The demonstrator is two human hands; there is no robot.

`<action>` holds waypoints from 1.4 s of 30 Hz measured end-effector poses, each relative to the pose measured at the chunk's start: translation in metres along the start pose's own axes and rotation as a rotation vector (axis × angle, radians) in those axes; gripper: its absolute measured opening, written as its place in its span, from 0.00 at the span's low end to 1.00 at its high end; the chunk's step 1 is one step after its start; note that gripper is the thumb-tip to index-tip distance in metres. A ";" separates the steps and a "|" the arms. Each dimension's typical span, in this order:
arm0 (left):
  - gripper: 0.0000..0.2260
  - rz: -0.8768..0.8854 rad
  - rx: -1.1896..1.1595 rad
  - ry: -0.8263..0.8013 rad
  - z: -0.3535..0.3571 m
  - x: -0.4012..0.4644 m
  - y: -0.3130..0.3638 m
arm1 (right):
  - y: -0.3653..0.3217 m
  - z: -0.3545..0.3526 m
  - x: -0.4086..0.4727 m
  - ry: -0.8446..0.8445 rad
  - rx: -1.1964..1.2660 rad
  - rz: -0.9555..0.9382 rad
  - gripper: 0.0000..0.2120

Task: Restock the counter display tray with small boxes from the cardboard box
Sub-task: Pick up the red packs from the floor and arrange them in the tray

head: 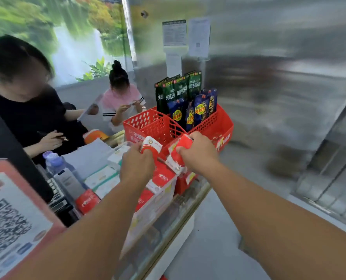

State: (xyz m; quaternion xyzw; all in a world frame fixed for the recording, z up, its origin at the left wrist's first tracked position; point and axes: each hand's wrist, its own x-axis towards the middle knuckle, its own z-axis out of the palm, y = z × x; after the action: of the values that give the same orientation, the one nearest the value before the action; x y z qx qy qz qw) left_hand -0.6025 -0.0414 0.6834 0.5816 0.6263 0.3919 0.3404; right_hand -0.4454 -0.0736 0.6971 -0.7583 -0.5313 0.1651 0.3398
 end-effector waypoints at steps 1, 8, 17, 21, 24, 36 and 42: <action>0.15 -0.038 0.023 0.028 -0.009 0.008 -0.007 | -0.006 0.010 0.005 -0.021 0.002 0.009 0.25; 0.15 -0.147 0.581 -0.145 -0.030 0.043 -0.053 | -0.015 0.075 0.036 -0.288 -0.172 0.122 0.26; 0.16 -0.183 0.389 -0.171 -0.006 0.055 -0.061 | 0.002 0.090 0.043 -0.428 -0.392 0.055 0.20; 0.17 -0.099 0.510 -0.257 0.011 0.055 -0.057 | 0.008 0.092 0.037 -0.346 -0.388 0.050 0.22; 0.19 -0.064 0.590 -0.246 0.015 0.055 -0.058 | 0.016 0.089 0.033 -0.322 -0.305 0.024 0.17; 0.14 0.195 0.528 0.066 0.039 0.027 -0.036 | 0.028 0.053 0.000 -0.243 -0.245 -0.022 0.16; 0.08 0.538 0.283 -0.007 0.064 -0.022 -0.008 | 0.044 0.022 -0.022 -0.202 -0.259 0.006 0.11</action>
State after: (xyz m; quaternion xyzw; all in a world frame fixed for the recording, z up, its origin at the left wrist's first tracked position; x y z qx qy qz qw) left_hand -0.5479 -0.0576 0.6459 0.7697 0.4967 0.3750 0.1422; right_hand -0.4366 -0.0953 0.6480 -0.7769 -0.5773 0.1716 0.1835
